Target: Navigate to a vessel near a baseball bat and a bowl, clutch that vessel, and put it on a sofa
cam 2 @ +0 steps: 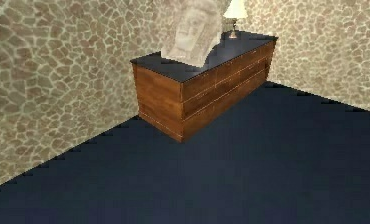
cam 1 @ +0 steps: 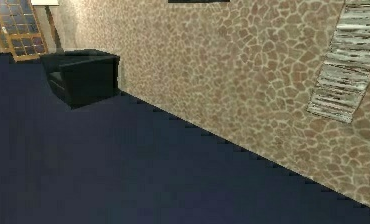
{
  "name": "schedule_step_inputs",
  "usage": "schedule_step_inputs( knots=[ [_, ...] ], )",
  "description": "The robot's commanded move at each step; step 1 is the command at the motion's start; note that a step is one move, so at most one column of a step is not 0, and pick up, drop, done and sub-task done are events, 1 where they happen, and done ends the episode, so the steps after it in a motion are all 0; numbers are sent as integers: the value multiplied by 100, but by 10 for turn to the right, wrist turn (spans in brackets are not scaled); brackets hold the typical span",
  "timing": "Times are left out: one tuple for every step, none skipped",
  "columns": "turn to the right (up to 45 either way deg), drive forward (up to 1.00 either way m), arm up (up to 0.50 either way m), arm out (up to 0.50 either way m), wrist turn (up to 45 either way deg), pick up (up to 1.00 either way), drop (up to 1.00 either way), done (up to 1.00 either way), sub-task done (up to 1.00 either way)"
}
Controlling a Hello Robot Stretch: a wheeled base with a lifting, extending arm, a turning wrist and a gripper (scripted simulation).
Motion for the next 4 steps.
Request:
schedule_step_inputs(
  knots=[
    [-450, 0, 0, 0, 0, 0, 0, 0, 0],
    [0, 100, 0, 0, 0, 0, 0, 0, 0],
    [-450, 0, 0, 0, 0, 0, 0, 0, 0],
    [0, 70, 0, 0, 0, 0, 0, 0, 0]
  ],
)
